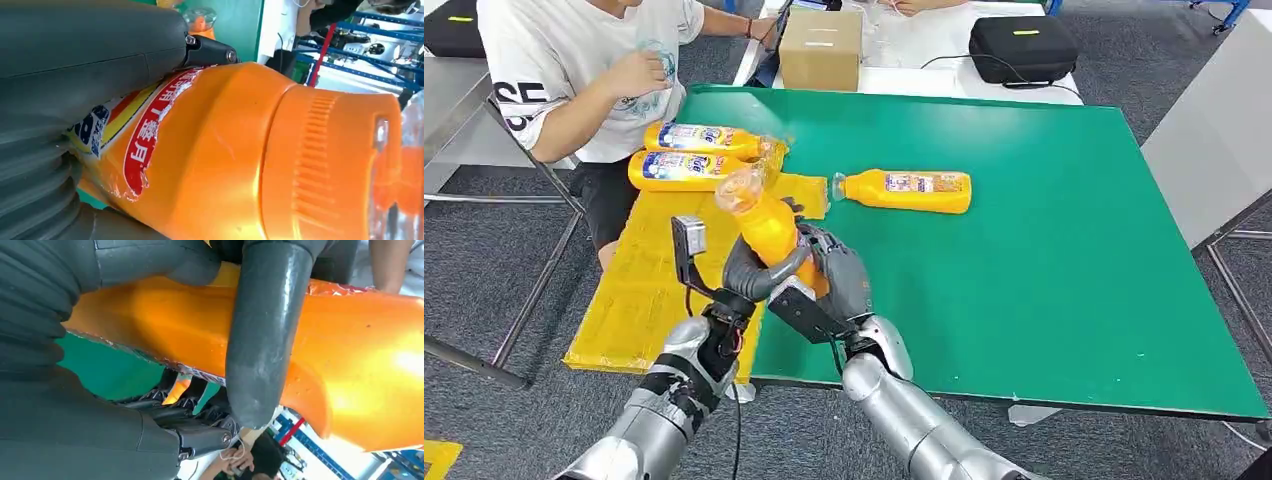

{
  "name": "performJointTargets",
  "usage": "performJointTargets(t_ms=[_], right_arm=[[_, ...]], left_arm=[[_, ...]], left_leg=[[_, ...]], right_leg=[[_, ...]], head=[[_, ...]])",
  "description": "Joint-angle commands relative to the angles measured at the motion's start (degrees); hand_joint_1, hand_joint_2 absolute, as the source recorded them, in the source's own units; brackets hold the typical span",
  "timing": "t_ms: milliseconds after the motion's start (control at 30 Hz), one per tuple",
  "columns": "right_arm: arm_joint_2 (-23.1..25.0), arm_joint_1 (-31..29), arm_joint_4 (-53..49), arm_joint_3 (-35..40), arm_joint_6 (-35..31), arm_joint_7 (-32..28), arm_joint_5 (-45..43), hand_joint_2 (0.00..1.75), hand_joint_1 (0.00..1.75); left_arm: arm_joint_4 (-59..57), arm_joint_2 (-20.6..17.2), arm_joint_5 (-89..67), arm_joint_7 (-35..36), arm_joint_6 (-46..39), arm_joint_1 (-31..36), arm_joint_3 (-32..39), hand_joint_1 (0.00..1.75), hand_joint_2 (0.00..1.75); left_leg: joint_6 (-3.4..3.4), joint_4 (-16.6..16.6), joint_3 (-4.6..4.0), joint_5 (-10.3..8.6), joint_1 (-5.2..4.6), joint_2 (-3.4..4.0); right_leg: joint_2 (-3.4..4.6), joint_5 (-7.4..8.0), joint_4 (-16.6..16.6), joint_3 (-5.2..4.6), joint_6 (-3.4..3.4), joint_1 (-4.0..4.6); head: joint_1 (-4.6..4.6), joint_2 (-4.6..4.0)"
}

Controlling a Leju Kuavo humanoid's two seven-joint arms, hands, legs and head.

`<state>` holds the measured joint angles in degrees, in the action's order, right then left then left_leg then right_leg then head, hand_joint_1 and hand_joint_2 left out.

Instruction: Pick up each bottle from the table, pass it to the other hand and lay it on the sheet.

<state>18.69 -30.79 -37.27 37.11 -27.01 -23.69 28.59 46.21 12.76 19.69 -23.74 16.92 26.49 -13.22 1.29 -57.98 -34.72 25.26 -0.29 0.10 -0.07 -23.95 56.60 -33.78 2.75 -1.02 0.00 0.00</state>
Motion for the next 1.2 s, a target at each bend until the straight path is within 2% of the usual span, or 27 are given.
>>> performJointTargets(t_ms=[33,367,667,800,900,1033,1133,1200], right_arm=[[-0.59,0.26,2.74,1.18,0.85,0.04,-1.21,1.75,0.00],[-0.89,0.87,1.26,-0.64,-0.66,-0.69,-2.63,1.75,0.00],[-5.22,7.08,-17.78,-7.54,-3.61,-3.84,-8.82,1.75,0.00],[-6.25,9.21,-24.31,-9.39,-4.19,-4.59,-10.31,1.75,0.00],[-6.37,10.00,-26.07,-10.07,-3.26,-4.48,-10.97,1.75,0.00],[-6.36,10.89,-27.55,-10.43,-3.28,-5.29,-11.47,1.75,0.00],[-6.69,12.06,-31.21,-10.78,-3.92,-6.49,-12.43,1.75,0.00],[-7.41,13.08,-34.72,-10.86,-4.35,-6.85,-12.93,1.75,0.00]], left_arm=[[1.10,-0.19,-0.23,-0.29,-1.12,2.19,-1.81,1.75,1.75],[0.16,-0.43,0.00,-0.40,-2.18,2.41,-0.92,1.75,1.75],[-5.09,-5.65,-5.69,-5.27,-8.65,6.63,3.79,1.75,1.75],[-9.54,-10.56,-22.23,-9.83,-21.02,11.59,3.38,1.75,1.75],[-12.73,-12.70,-33.65,-10.20,-28.62,14.46,3.71,1.75,1.75],[-14.76,-15.12,-44.61,-8.82,-37.13,15.88,3.18,1.75,1.75],[-16.61,-16.80,-52.69,-7.40,-39.86,16.56,2.70,1.75,1.75],[-19.82,-19.03,-62.88,-3.37,-44.23,17.16,-1.05,1.75,1.75]], left_leg=[[-0.08,-0.02,0.12,0.05,0.09,-0.15],[-0.06,0.00,0.09,0.02,0.05,-0.11],[-0.07,0.01,0.04,0.01,0.06,-0.06],[-0.09,-0.04,-0.01,0.00,0.10,-0.08],[-0.09,-0.04,0.03,0.01,0.10,-0.07],[-0.09,-0.01,0.07,0.01,0.10,-0.03],[-0.11,-0.03,0.15,0.07,0.15,0.07],[-0.08,0.00,0.06,0.01,0.08,0.00]], right_leg=[[-0.14,-0.07,-0.04,0.21,-0.10,0.10],[-0.10,-0.04,-0.02,0.14,-0.08,0.05],[-0.05,-0.01,-0.02,0.09,-0.09,0.06],[-0.06,-0.01,0.01,0.05,-0.10,0.11],[-0.06,-0.02,0.02,0.08,-0.11,0.10],[-0.02,-0.03,0.02,0.11,-0.09,0.10],[0.08,-0.05,0.03,0.17,-0.14,0.14],[0.01,-0.03,0.03,0.08,-0.08,0.07]], head=[[0.00,0.00],[0.02,0.00],[0.00,0.00],[0.00,0.00],[0.02,0.00],[0.02,0.00],[0.02,0.00],[0.02,0.00]])
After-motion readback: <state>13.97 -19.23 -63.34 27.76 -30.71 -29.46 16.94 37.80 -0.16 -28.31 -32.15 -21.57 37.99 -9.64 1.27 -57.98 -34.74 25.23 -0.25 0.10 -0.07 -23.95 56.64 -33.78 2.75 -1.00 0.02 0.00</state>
